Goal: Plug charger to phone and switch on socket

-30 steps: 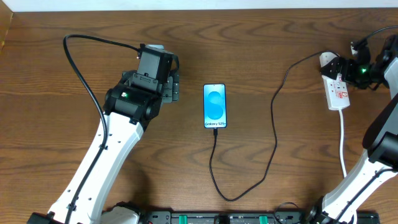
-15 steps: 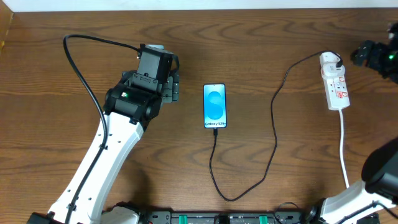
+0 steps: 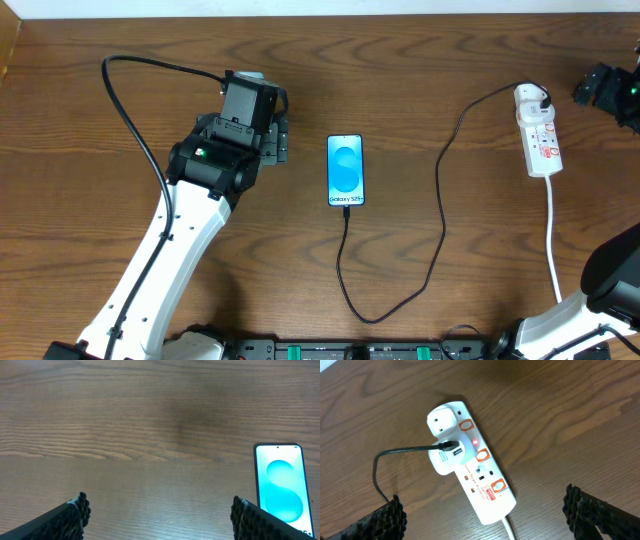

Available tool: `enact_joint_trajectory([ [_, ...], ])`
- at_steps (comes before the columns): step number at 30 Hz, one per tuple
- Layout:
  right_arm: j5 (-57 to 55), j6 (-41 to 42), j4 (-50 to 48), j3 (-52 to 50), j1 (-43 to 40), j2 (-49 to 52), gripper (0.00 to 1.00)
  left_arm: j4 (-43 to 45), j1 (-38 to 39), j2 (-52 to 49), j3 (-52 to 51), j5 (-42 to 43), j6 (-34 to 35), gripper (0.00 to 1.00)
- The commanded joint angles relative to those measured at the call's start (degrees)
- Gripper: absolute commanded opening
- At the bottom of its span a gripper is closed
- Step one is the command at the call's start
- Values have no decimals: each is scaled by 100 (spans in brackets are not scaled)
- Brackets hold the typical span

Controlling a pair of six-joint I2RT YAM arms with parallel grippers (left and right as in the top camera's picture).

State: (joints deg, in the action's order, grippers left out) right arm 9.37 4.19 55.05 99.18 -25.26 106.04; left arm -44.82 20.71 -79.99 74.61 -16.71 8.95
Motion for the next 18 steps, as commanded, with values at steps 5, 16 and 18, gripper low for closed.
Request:
enact_joint_trajectory([
  [5,-44,92,4,35,17,42,99,-15,-24,26,26,-92,-35,92],
  [16,-44,92,4,35,17,42,99,-15,-22,26,9,-57,-37,91],
  [18,-44,92,4,35,17,42,99,-17,-28,39,-11,-55,-37,91],
])
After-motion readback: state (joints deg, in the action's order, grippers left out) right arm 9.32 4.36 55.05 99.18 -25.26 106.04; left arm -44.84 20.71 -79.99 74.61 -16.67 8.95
